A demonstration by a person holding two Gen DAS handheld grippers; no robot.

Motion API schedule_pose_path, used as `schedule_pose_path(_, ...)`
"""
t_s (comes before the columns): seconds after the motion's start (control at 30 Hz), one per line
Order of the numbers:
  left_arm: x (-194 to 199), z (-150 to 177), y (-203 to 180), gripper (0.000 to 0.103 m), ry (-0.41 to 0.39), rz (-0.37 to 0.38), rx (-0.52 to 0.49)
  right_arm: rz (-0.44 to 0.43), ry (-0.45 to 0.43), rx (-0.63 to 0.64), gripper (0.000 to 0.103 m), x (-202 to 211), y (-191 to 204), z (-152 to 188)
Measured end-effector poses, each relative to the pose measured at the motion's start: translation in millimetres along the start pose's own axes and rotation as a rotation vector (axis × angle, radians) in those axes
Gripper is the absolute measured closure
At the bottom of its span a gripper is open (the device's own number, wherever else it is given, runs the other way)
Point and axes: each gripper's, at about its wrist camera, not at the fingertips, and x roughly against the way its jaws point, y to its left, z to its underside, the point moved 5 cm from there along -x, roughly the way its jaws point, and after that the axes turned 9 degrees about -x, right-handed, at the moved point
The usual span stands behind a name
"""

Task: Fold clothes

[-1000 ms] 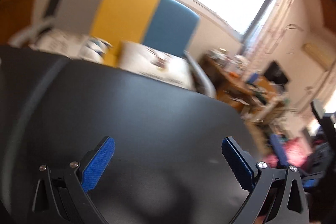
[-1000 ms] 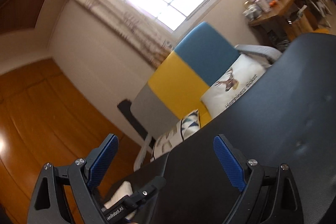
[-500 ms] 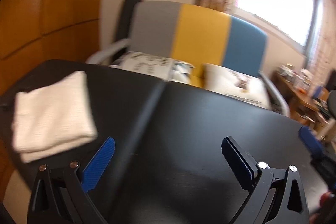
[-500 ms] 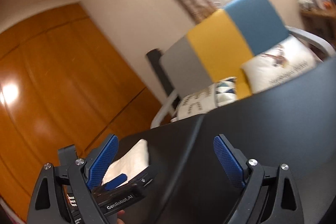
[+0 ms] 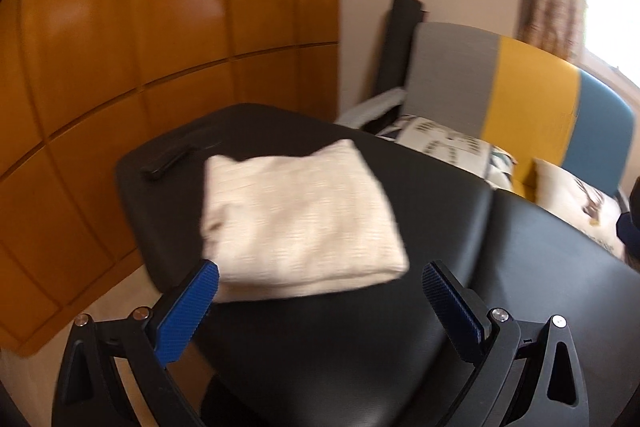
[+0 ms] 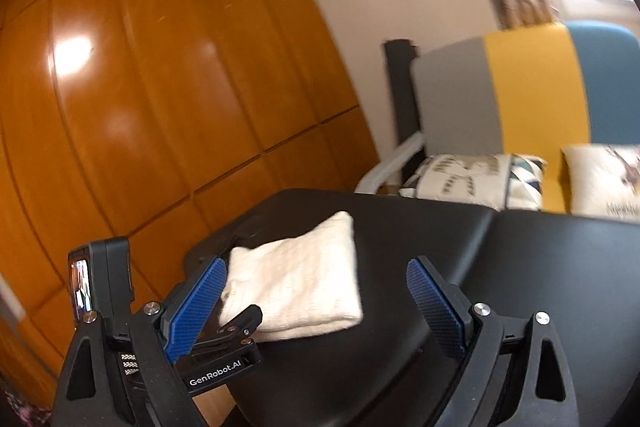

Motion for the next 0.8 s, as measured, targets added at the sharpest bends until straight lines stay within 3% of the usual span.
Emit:
schedule_pose_path(0.2, -3, 0, 38, 0.0, 0.021, -0.068, 0.052, -0.023, 0.048, -0.017, 0.008, -41, 9, -3)
schedule_pose_path(0.5, -5, 2, 68, 0.0, 0.028, -0.145, 0.063, -0.059, 0.101, 0.014, 0.008, -67, 30, 8)
schedule_pose_path(0.8, -13, 1, 73, 0.0, 0.028, -0.126, 0.066, -0.068, 0.109, 0.004, 0.008, -72, 29, 11)
